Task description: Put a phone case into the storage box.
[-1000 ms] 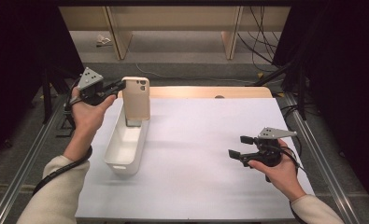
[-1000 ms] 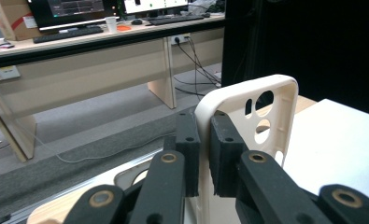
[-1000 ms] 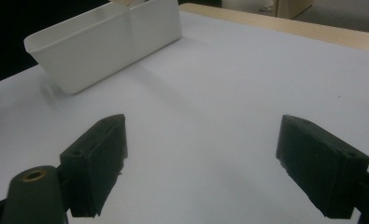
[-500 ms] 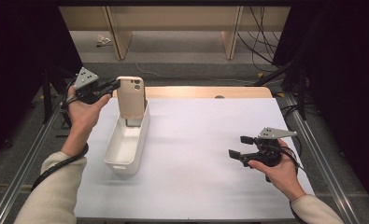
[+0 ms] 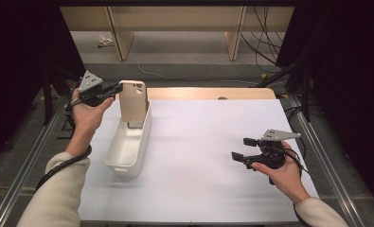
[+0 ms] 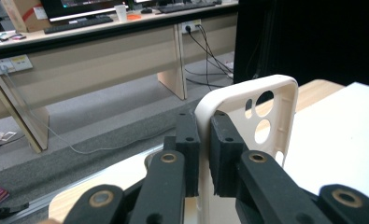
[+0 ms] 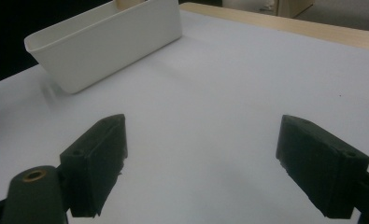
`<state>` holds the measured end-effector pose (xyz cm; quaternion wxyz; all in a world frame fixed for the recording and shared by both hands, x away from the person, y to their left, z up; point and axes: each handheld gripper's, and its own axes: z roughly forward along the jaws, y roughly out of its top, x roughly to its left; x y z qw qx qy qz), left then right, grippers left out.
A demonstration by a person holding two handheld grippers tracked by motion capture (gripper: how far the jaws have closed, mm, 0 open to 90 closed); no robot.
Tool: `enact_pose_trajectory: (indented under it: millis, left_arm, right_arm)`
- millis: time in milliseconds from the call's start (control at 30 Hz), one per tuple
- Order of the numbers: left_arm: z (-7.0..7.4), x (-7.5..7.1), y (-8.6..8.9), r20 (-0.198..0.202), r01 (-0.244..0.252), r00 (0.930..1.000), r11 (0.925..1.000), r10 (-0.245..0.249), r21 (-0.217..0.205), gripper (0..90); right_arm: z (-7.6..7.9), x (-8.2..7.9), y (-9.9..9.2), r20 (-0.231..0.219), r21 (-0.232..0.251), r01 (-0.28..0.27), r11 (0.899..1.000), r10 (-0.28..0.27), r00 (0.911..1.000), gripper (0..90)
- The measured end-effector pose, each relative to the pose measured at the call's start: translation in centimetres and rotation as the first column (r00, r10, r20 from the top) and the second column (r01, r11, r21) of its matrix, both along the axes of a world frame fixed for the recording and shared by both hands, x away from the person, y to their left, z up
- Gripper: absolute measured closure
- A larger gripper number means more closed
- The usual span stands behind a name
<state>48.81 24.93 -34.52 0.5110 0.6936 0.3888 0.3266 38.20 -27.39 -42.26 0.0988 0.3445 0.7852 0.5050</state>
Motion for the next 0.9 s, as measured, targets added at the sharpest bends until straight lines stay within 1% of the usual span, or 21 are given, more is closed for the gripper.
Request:
enact_pose_trajectory:
  millis: [100,433,533,733,900]
  left_arm:
    - [-0.6,0.2,0.0,-0.012,0.009,0.9999,0.9999,-0.009,0.009,82.8]
    - [-2.7,0.7,0.2,-0.052,0.013,0.9986,0.9998,-0.012,0.015,82.8]
    - [-3.1,0.7,0.3,-0.062,0.013,0.998,0.9998,-0.012,0.013,82.8]
    - [-3.5,0.8,0.4,-0.064,0.02,0.9977,0.9997,-0.02,0.01,82.8]
    - [-3.9,1.0,0.6,-0.074,0.019,0.9971,0.9998,-0.019,0.003,82.7]
  right_arm:
    - [0.0,0.0,0.0,-0.002,0.002,0.0,1.0,0.0,1.0,17.3]
    - [-0.1,0.1,0.0,-0.005,0.001,-0.001,1.0,0.002,1.0,17.4]
    - [-0.1,0.1,0.0,-0.005,0.0,-0.002,1.0,0.002,1.0,17.4]
    - [-0.1,0.1,0.0,-0.006,-0.001,-0.002,1.0,0.002,1.0,17.4]
    - [-0.1,0.1,0.0,-0.007,-0.003,-0.001,1.0,0.001,1.0,17.3]
